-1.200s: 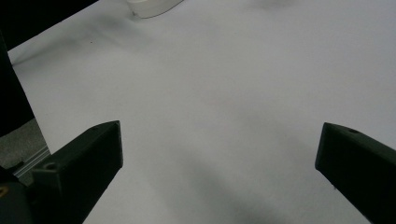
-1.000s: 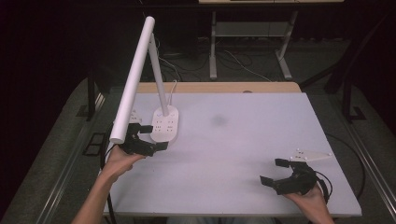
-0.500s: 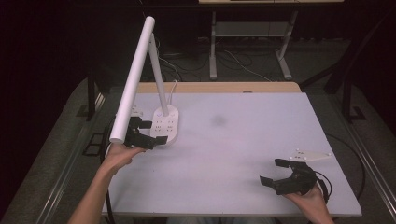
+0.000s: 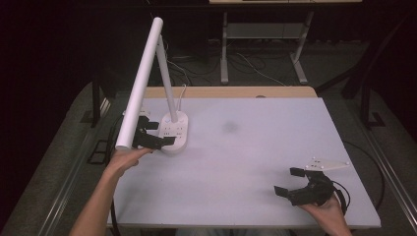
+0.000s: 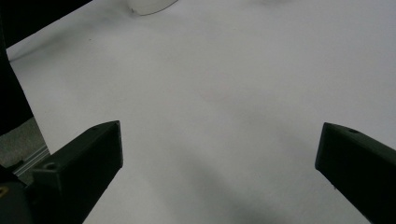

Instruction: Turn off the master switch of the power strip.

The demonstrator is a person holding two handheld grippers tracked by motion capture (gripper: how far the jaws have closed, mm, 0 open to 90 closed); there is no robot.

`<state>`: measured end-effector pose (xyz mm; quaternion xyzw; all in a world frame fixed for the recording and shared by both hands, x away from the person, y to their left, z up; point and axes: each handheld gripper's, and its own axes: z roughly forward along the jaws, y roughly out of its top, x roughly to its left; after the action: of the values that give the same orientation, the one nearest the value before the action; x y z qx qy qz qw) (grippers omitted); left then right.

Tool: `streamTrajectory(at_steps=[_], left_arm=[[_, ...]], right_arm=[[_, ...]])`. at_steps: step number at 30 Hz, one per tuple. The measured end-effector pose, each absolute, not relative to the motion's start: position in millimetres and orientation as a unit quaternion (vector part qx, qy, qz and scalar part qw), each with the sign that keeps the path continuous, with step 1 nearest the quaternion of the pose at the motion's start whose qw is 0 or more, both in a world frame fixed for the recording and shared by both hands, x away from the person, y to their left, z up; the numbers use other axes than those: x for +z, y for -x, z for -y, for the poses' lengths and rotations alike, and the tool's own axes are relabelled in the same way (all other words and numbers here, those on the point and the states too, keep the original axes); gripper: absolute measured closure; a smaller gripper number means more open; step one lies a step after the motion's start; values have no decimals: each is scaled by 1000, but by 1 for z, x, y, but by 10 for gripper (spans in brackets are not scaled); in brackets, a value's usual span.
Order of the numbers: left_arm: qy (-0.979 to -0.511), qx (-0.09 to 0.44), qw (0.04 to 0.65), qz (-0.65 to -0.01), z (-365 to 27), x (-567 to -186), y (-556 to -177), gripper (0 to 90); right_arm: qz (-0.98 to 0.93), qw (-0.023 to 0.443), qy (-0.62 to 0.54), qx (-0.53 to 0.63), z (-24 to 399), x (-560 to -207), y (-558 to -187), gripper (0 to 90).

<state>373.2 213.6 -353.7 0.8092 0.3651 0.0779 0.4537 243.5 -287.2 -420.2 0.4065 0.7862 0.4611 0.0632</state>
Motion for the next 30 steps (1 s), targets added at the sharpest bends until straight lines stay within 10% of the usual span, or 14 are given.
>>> streamTrajectory(at_steps=[30], left_arm=[[-787, 93, 450, -412, -231, -369, -419, 4]], right_arm=[[-786, 64, -412, 456, 288, -423, -243, 1]])
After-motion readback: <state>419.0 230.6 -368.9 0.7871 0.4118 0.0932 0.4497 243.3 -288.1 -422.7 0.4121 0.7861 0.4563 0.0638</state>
